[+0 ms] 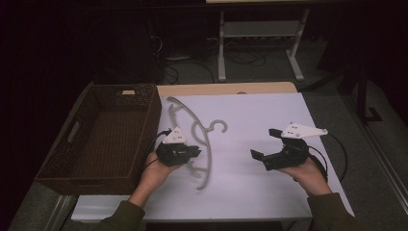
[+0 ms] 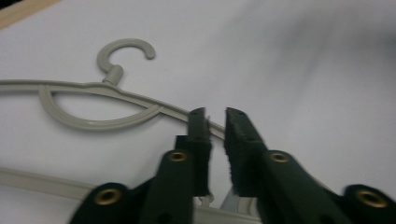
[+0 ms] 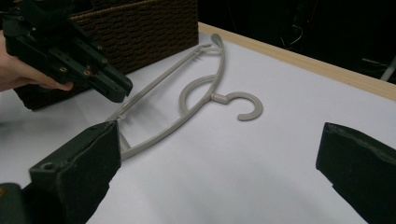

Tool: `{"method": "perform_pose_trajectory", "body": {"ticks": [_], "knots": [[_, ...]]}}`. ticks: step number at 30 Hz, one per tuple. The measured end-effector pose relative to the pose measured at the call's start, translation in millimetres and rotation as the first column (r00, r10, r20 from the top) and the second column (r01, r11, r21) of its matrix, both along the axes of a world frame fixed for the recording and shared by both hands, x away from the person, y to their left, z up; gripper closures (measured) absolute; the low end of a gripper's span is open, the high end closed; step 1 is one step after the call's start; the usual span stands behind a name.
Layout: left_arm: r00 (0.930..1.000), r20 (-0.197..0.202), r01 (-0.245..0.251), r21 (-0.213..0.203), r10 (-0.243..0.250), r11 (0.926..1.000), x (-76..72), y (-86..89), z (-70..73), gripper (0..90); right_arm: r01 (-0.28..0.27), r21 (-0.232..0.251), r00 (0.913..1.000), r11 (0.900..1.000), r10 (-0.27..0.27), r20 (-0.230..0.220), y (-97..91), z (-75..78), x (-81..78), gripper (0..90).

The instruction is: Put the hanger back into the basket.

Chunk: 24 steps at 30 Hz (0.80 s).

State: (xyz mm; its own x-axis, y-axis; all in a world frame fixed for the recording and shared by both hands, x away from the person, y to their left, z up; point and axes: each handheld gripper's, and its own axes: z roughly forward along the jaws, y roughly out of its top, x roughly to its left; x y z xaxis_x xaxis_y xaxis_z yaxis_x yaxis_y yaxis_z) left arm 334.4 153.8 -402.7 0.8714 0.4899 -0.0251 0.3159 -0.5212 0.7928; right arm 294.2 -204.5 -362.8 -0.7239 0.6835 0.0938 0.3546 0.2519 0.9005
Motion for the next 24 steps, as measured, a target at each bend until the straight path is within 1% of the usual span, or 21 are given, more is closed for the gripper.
{"method": "perform_pose_trajectory", "body": {"ticks": [1, 2, 3, 4, 5, 6, 7, 8, 9, 10, 11, 12, 13, 14, 15, 16, 19, 20, 22, 23, 24], "knots": [[0.9998, -0.017, -0.002, 0.014, 0.002, 0.9999, 1.6, -5.4, -3.0, 90.0, 0.001, 0.001, 1.0, 1.0, -0.001, 0.001, -0.5, -0.1, 0.4, 0.0], [0.9998, -0.017, -0.002, 0.014, 0.002, 0.9999, 1.6, -5.4, -3.0, 90.0, 0.001, 0.001, 1.0, 1.0, -0.001, 0.001, -0.5, -0.1, 0.4, 0.0], [0.9992, -0.04, 0.011, 0.045, -0.009, 0.9989, 3.9, -10.2, -6.9, 90.0, 0.005, 0.003, 1.0, 1.0, -0.005, 0.0, -0.9, -0.2, 0.6, 0.0], [0.9992, -0.04, 0.011, 0.045, -0.009, 0.9989, 3.9, -10.2, -6.9, 90.0, 0.005, 0.003, 1.0, 1.0, -0.005, 0.0, -0.9, -0.2, 0.6, 0.0], [0.9989, -0.045, 0.014, 0.063, -0.011, 0.9979, 4.7, -14.0, -10.2, 90.0, 0.005, 0.003, 1.0, 1.0, -0.005, 0.005, -1.5, -0.2, 1.0, 0.0], [0.9984, -0.054, 0.022, 0.089, -0.017, 0.9958, 5.6, -16.5, -12.4, 90.0, 0.005, 0.003, 1.0, 1.0, -0.005, 0.005, -1.5, -0.2, 1.0, 0.0], [0.9973, -0.068, 0.035, 0.116, -0.027, 0.9927, 6.9, -22.3, -18.6, 90.0, 0.007, 0.006, 1.0, 1.0, -0.007, 0.001, -1.9, 0.2, 0.6, 0.0], [0.9973, -0.068, 0.035, 0.116, -0.027, 0.9927, 6.9, -22.3, -18.6, 90.0, 0.007, 0.006, 1.0, 1.0, -0.007, 0.001, -1.9, 0.2, 0.6, 0.0], [0.9959, -0.084, 0.045, 0.141, -0.033, 0.989, 7.4, -28.6, -24.0, 90.0, 0.007, 0.005, 1.0, 1.0, -0.007, 0.002, -2.4, 0.2, 0.6, 0.0], [0.9959, -0.084, 0.045, 0.141, -0.033, 0.989, 7.4, -28.6, -24.0, 90.0, 0.007, 0.005, 1.0, 1.0, -0.007, 0.002, -2.4, 0.2, 0.6, 0.0], [0.9947, -0.094, 0.058, 0.157, -0.043, 0.9859, 7.4, -33.7, -27.3, 90.0, 0.006, 0.007, 0.9999, 1.0, -0.006, 0.009, -2.9, 0.2, 1.3, 0.0], [0.9947, -0.094, 0.058, 0.157, -0.043, 0.9859, 7.4, -33.7, -27.3, 90.0, 0.006, 0.007, 0.9999, 1.0, -0.006, 0.009, -2.9, 0.2, 1.3, 0.0], [0.9935, -0.101, 0.07, 0.174, -0.053, 0.9822, 6.9, -39.1, -29.8, 90.0, 0.011, 0.012, 0.9999, 0.9999, -0.011, -0.003, -3.5, 0.7, 0.5, 0.0], [0.9935, -0.101, 0.07, 0.174, -0.053, 0.9822, 6.9, -39.1, -29.8, 90.0, 0.011, 0.012, 0.9999, 0.9999, -0.011, -0.003, -3.5, 0.7, 0.5, 0.0], [0.9927, -0.106, 0.077, 0.186, -0.058, 0.9795, 6.5, -41.8, -31.2, 90.0, 0.016, 0.016, 0.9997, 0.9997, -0.016, -0.017, -3.6, 1.1, -0.4, 0.0], [0.992, -0.112, 0.08, 0.195, -0.059, 0.9776, 6.4, -43.7, -32.5, 90.0, 0.012, 0.014, 0.9999, 0.9998, -0.012, 0.002, -4.7, 1.0, 0.7, 0.0], [0.991, -0.12, 0.083, 0.2, -0.06, 0.9764, 6.9, -45.2, -32.8, 90.0, 0.014, 0.02, 0.9999, 0.9997, -0.014, 0.004, -5.8, 1.2, 1.0, 0.0], [0.9906, -0.126, 0.079, 0.19, -0.055, 0.9786, 7.0, -45.6, -33.1, 90.0, 0.016, 0.021, 0.9999, 0.9997, -0.016, 0.004, -6.2, 1.3, 0.9, 0.0], [0.9887, -0.136, 0.088, 0.184, -0.064, 0.979, 7.8, -46.4, -33.4, 90.0, 0.016, 0.023, 0.9999, 0.9996, -0.017, 0.004, -6.5, 1.4, 1.3, 0.0], [0.986, -0.147, 0.103, 0.174, -0.077, 0.9793, 8.0, -50.3, -33.7, 90.0, 0.017, 0.024, 0.9998, 0.9996, -0.017, 0.004, -6.6, 1.5, 1.3, 0.0], [0.9856, -0.147, 0.108, 0.171, -0.083, 0.9793, 7.5, -53.8, -33.9, 90.0, 0.018, 0.026, 0.9998, 0.9995, -0.018, -0.001, -6.5, 1.6, 1.0, 0.0]]}}
